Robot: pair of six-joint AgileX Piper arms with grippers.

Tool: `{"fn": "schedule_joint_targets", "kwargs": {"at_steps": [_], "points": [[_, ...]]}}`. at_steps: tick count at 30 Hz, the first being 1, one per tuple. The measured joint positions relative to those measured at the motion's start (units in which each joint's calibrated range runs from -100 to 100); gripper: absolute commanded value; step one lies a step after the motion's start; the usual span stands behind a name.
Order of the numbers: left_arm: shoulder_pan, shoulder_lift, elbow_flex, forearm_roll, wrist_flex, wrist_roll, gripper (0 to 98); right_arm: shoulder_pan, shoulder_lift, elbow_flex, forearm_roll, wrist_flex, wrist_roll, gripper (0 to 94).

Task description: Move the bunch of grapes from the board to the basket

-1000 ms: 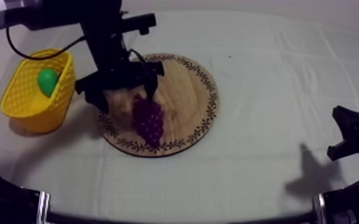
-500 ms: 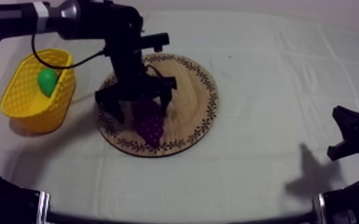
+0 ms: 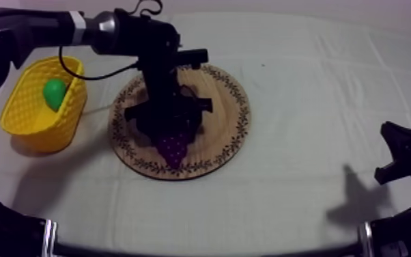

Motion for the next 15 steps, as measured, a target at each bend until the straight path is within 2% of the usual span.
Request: {"fn": "schedule_joint_targets", "kwargs": {"at_steps": [4,12,15], "points": [[-0.03,0.80,-0.22,-0.31,-0.41,0.02,59.3,0.00,0.00,0.00,0.00,0.00,0.00,0.4],[-0.64,-0.53,1.54,-1.98,-4.64,-0.38,31.6,0.00,0.00,0.00,0.00,0.00,0.00,0.4],[-0.79,-2.44,2.68,-2.37,-6.02,-1.08,24.3,0.00,0.00,0.00,0.00,0.00,0.00,0.4]]}}
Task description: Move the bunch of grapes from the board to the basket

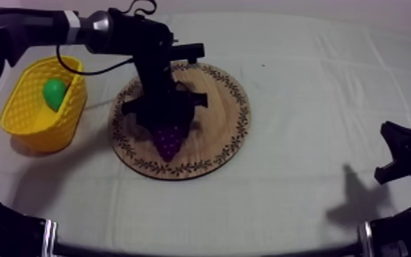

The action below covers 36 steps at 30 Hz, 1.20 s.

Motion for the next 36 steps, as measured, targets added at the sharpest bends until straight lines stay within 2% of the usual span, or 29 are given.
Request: {"fn": "schedule_joint_targets", "kwargs": {"at_steps": [5,13,21,27,32,36], "points": [[-0.20,-5.62,2.53,-1.08,-0.91,-1.48,17.5,0.00,0.00,0.00,0.00,0.00,0.00,0.4],[-1.23,-21.70,12.26,-2.79,0.00,-4.51,19.1,0.00,0.00,0.00,0.00,0.00,0.00,0.4],[-7.40,-40.93,23.77,-3.70,0.79,-11.49,22.8,0.00,0.00,0.00,0.00,0.00,0.03,0.4],[-12.83,-50.69,22.62,-6.69,0.25,-16.42,23.6,0.00,0.00,0.00,0.00,0.00,0.03,0.4],[-16.37,-50.70,17.42,-9.87,-1.02,-17.05,24.2,0.00,0.00,0.00,0.00,0.00,0.03,0.4],[-19.06,-48.43,12.57,-11.09,-3.55,-17.66,23.7,0.00,0.00,0.00,0.00,0.00,0.03,0.4]]}}
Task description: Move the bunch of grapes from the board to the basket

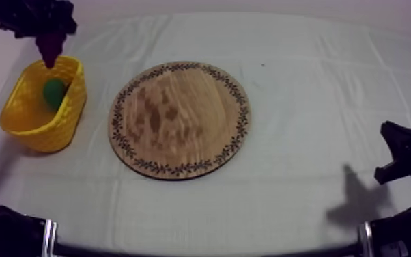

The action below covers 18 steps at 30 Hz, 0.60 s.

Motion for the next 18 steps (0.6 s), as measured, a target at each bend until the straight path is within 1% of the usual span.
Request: {"fn": "schedule_joint_targets", "kwargs": {"at_steps": [4,8,16,18], "points": [[-3.00,3.36,-4.30,-0.35,-1.93,-1.08,23.8,0.00,0.00,0.00,0.00,0.00,0.00,0.4],[-5.75,7.23,-6.41,-1.13,-2.84,-1.87,23.4,0.00,0.00,0.00,0.00,0.00,-0.03,0.4],[-9.34,10.59,-1.44,-3.14,-2.22,-3.99,23.0,0.00,0.00,0.00,0.00,0.00,-0.03,0.4],[-9.67,10.38,0.68,-3.30,-1.57,-4.50,23.2,0.00,0.00,0.00,0.00,0.00,-0.03,0.4]]}}
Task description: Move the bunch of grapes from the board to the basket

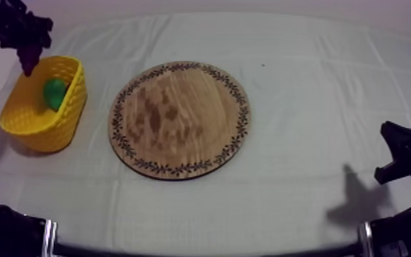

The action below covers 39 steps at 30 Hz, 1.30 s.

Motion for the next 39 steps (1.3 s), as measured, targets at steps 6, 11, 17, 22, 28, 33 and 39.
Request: {"fn": "schedule_joint_targets", "kwargs": {"at_steps": [6,11,17,22,28,33,39], "points": [[-0.01,-0.65,4.95,-0.01,0.97,-0.64,24.9,0.00,0.00,0.00,0.00,0.00,0.00,0.4],[0.40,-1.41,7.82,0.04,1.83,-0.42,32.7,0.00,0.00,0.00,0.00,0.00,0.00,0.4],[0.66,-2.58,9.19,0.13,4.57,1.06,72.9,0.00,0.00,0.00,0.00,0.00,0.00,0.4],[0.83,-4.57,9.72,0.02,4.83,1.77,83.0,0.00,0.00,0.00,0.00,0.00,0.00,0.4],[0.43,-8.21,7.76,-0.06,1.93,2.93,57.9,0.00,0.00,0.00,0.00,0.00,0.00,0.4],[-1.04,-13.32,6.94,0.10,-4.43,2.90,19.6,0.00,0.00,0.00,0.00,0.00,0.00,0.4],[-2.43,-21.68,10.74,0.38,-13.53,1.62,2.7,0.00,0.00,0.00,0.00,0.00,0.00,0.4]]}}
